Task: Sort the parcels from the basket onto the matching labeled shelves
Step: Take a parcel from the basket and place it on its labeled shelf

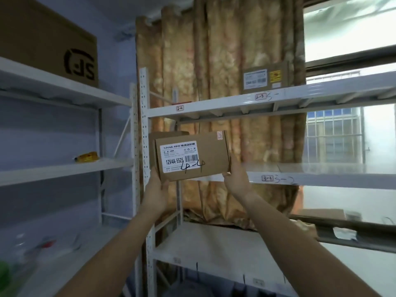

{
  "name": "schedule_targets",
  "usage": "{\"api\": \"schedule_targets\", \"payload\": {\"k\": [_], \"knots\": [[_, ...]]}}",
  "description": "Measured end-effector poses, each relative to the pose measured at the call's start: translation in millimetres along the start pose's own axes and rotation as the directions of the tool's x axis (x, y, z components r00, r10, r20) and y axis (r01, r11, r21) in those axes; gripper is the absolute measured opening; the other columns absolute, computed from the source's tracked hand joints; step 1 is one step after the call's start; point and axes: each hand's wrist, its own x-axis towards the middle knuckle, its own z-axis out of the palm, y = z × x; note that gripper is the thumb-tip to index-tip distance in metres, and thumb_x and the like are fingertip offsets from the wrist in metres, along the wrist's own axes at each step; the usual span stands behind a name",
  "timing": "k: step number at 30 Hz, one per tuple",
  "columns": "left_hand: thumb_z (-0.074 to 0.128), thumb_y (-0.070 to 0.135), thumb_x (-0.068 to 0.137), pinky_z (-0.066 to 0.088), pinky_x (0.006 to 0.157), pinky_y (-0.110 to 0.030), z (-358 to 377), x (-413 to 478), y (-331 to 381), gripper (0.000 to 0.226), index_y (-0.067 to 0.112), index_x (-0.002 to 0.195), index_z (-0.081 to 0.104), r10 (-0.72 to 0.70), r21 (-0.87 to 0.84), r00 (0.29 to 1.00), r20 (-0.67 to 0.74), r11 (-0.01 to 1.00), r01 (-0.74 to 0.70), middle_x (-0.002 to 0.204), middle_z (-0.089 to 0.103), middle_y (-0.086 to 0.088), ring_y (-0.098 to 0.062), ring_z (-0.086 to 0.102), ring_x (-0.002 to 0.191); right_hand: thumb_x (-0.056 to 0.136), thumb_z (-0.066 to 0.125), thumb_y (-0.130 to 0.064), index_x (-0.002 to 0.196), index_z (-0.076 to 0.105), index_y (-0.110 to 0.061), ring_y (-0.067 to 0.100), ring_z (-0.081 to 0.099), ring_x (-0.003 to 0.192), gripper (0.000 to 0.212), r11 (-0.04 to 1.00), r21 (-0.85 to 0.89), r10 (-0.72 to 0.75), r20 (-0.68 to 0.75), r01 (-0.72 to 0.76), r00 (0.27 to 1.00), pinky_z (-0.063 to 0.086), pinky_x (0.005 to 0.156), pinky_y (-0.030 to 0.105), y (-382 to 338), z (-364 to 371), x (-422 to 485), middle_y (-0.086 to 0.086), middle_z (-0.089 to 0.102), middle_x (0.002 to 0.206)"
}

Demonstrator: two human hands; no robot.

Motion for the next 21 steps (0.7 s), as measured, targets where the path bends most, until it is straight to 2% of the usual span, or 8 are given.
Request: {"api": "schedule_targets", "payload": {"k": [2,5,8,12,14,16,19,21], "knots": [[0.044,0.005,0.095,0.032,0.098,-0.026,27,-4,21,0.051,0.018,0.142,0.028,0.011,-0.023,1.0,0.027,1.0,-0.01,0.138,0.05,-0.003,-0.024,0.046,0.127,0.086,0.041,0.014,0.139,0.04,-0.016,0.011,0.049,0.108,0.061,1.0,-0.024,0.013,-0.035,-0.014,0.999,0.038,0.09,0.025,6,-35,-3,-0.004,0.05,0.121],[0.044,0.005,0.095,0.033,0.105,-0.032,73,-12,54,0.053,0.016,0.143,0.025,0.022,-0.048,0.997,0.074,0.999,-0.018,0.141,0.047,-0.005,-0.025,0.044,0.13,0.088,0.043,0.013,0.139,0.039,-0.015,0.019,0.053,0.116,0.059,0.996,-0.08,0.028,-0.096,-0.036,0.995,0.04,0.09,0.026,23,-91,-10,-0.002,0.054,0.12],[0.045,0.006,0.095,0.035,0.098,-0.029,124,-24,88,0.054,0.017,0.144,0.025,0.007,-0.072,0.995,0.097,0.997,0.0,0.138,0.051,-0.006,-0.029,0.047,0.127,0.089,0.046,0.009,0.14,0.038,-0.016,0.02,0.055,0.112,0.057,0.987,-0.142,0.049,-0.14,-0.069,0.989,0.039,0.09,0.023,41,-151,-19,0.006,0.059,0.125],[0.045,0.004,0.095,0.035,0.093,-0.027,197,-51,138,0.055,0.014,0.144,0.023,0.039,-0.122,0.988,0.148,0.992,-0.021,0.136,0.053,-0.009,-0.031,0.049,0.124,0.092,0.044,0.006,0.142,0.036,-0.016,0.027,0.057,0.113,0.055,0.966,-0.231,0.07,-0.209,-0.119,0.975,0.047,0.096,0.037,67,-237,-35,0.006,0.058,0.126],[0.044,0.002,0.095,0.033,0.091,-0.024,233,-68,160,0.054,0.012,0.143,0.024,0.063,-0.167,0.982,0.176,0.985,-0.034,0.136,0.052,-0.009,-0.029,0.049,0.123,0.092,0.041,0.006,0.136,0.04,-0.017,0.026,0.057,0.108,0.05,0.956,-0.255,0.088,-0.229,-0.147,0.969,0.048,0.09,0.036,82,-280,-47,0.001,0.058,0.117],[0.042,0.0,0.094,0.032,0.093,-0.022,268,-86,178,0.053,0.011,0.143,0.024,0.119,-0.214,0.971,0.206,0.974,-0.074,0.136,0.05,-0.007,-0.023,0.047,0.123,0.091,0.041,0.006,0.13,0.043,-0.018,0.023,0.056,0.104,0.046,0.941,-0.282,0.116,-0.25,-0.186,0.961,0.045,0.085,0.032,97,-320,-65,0.002,0.059,0.118],[0.042,0.006,0.095,0.035,0.095,-0.025,324,-121,204,0.055,0.018,0.144,0.019,0.185,-0.205,0.933,0.308,0.971,-0.125,0.135,0.048,0.003,-0.013,0.047,0.119,0.085,0.042,0.011,0.128,0.042,-0.016,0.028,0.059,0.104,0.05,0.88,-0.389,0.165,-0.287,-0.273,0.943,0.051,0.088,0.04,121,-384,-99,0.008,0.062,0.116],[0.042,0.011,0.096,0.04,0.094,-0.032,359,-146,214,0.056,0.024,0.144,0.015,0.178,-0.188,0.908,0.379,0.976,-0.113,0.136,0.051,0.001,-0.021,0.053,0.118,0.083,0.043,0.011,0.13,0.04,-0.017,0.03,0.06,0.108,0.054,0.809,-0.496,0.189,-0.285,-0.313,0.94,0.052,0.092,0.046,137,-422,-119,0.009,0.062,0.119]]}}
